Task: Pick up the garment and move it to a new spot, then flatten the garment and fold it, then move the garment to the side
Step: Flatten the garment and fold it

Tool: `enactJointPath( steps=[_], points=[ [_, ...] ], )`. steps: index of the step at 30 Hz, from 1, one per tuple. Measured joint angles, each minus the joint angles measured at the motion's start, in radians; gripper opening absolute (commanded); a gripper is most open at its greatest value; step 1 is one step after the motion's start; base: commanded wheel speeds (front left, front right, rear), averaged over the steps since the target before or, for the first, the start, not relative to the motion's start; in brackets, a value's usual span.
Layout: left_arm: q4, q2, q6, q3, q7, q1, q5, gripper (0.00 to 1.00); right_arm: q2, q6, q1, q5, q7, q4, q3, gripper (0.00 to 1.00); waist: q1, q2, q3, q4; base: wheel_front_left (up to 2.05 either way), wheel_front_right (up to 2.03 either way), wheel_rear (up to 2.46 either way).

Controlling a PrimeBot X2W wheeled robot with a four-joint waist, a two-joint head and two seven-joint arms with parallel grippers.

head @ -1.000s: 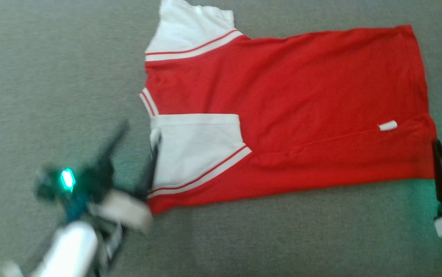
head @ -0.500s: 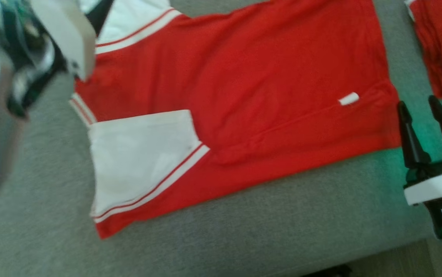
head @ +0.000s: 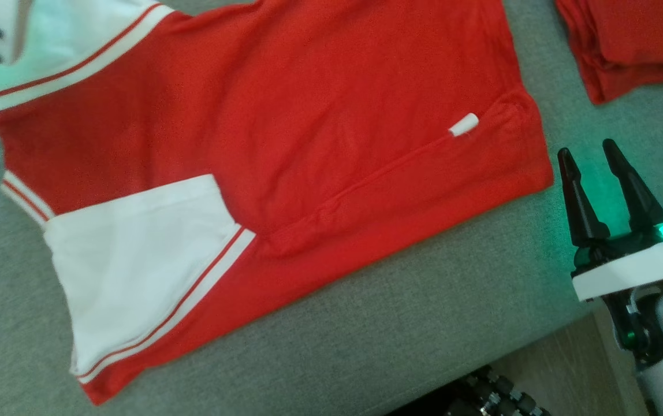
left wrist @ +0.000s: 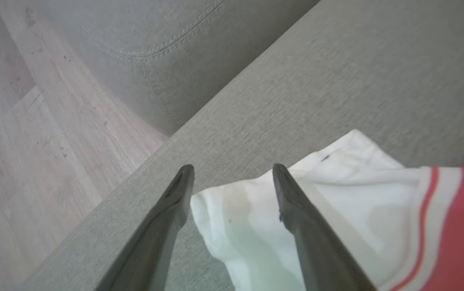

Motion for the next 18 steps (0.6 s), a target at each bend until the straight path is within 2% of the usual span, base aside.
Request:
enactJointPath(
  steps=[6,11,18],
  points=[
    [0.052,0.077,0.0,-0.018,0.022,-0.004,0.004,1.0,0.007,0.0,-0.017,0.015,-0.017,0.026,0.015,1.0,0.0,0.0,0.018,-0.029,0.0,0.0,0.0],
    [0.059,0.088,0.007,0.004,0.023,-0.004,-0.024,1.0,0.008,0.0,-0.022,0.016,-0.028,0.043,0.016,1.0,0.0,0.0,0.02,-0.03,0.0,0.0,0.0],
    [0.055,0.089,0.028,0.043,0.074,0.019,-0.125,1.0,0.009,0.0,-0.03,0.017,-0.029,0.056,0.019,1.0,-0.0001,0.0,0.031,-0.027,0.0,0.0,0.0]
  ],
)
